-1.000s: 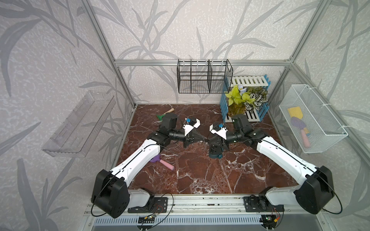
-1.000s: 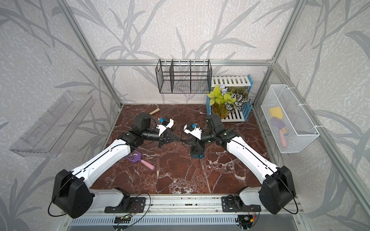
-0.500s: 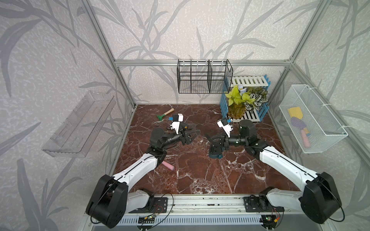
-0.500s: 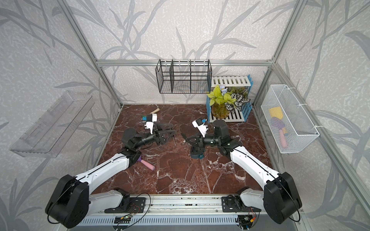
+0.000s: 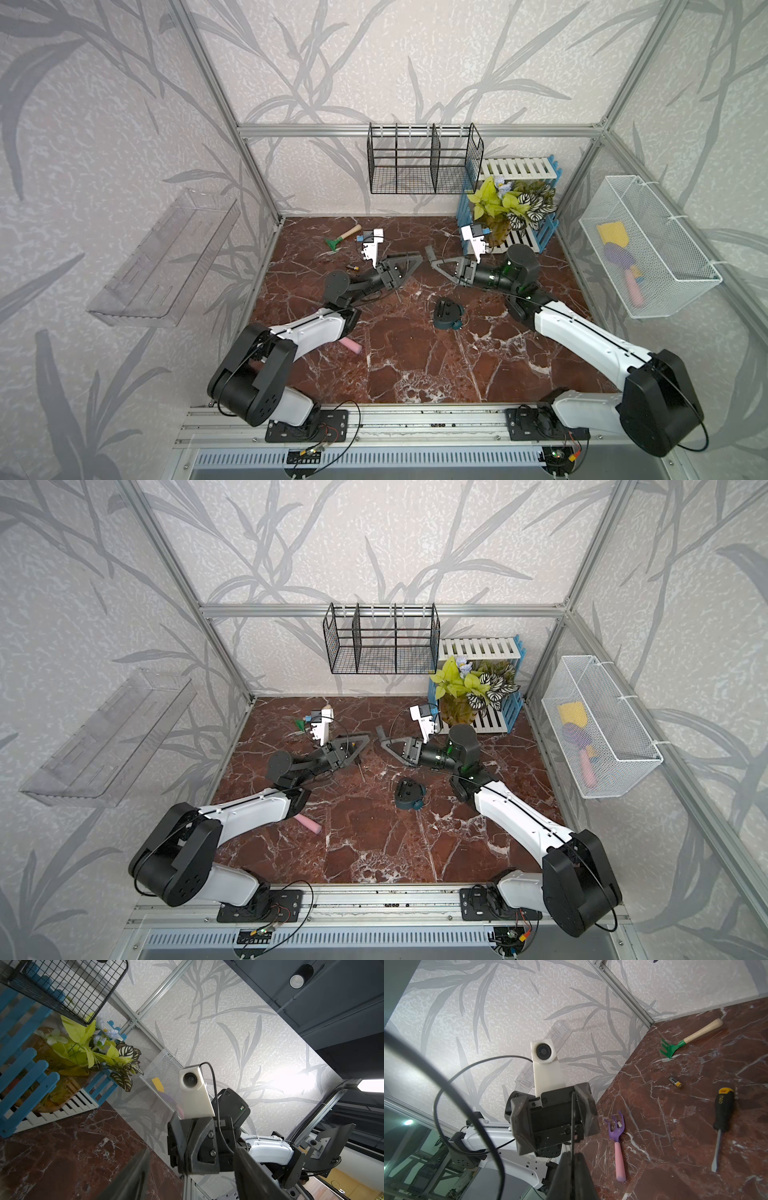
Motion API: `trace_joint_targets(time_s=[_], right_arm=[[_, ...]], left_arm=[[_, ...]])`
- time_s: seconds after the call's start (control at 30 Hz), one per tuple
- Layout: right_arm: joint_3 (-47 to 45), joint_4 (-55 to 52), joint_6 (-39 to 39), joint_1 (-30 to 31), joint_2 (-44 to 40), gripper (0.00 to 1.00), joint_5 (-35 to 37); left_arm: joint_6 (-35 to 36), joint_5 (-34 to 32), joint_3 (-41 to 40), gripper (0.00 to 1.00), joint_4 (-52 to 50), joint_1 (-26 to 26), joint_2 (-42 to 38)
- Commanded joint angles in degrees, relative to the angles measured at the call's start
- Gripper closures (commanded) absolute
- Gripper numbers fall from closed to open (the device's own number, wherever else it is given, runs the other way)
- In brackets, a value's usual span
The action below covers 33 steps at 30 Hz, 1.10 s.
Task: Remove the battery from the alarm
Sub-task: Pick up the cover from the center of the board.
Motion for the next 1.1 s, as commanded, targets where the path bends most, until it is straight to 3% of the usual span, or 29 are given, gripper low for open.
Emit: trace_joint_targets(time_s=[0.0, 0.27, 0.57, 1.07], right_arm=[[1.9, 3.5, 2.0, 0.8, 1.1, 0.96, -1.1], [3.0, 3.6, 1.7, 2.1, 2.1, 0.96, -1.9], [2.6, 3.9, 1.8, 2.1, 1.6, 0.96, -1.1], [1.5, 4.7, 1.8, 2.1, 0.4, 0.97, -0.7]], left_arm=[[-1.1, -0.3, 2.8, 0.38, 0.3, -0.2, -0.2], [1.1, 0.3, 4.5, 0.56, -5.9, -0.3, -0.5], [0.5, -0.3, 3.7, 0.77, -5.9, -0.3, -1.0], [-0.7, -0.9, 2.3, 0.77, -4.2, -0.1, -1.5]])
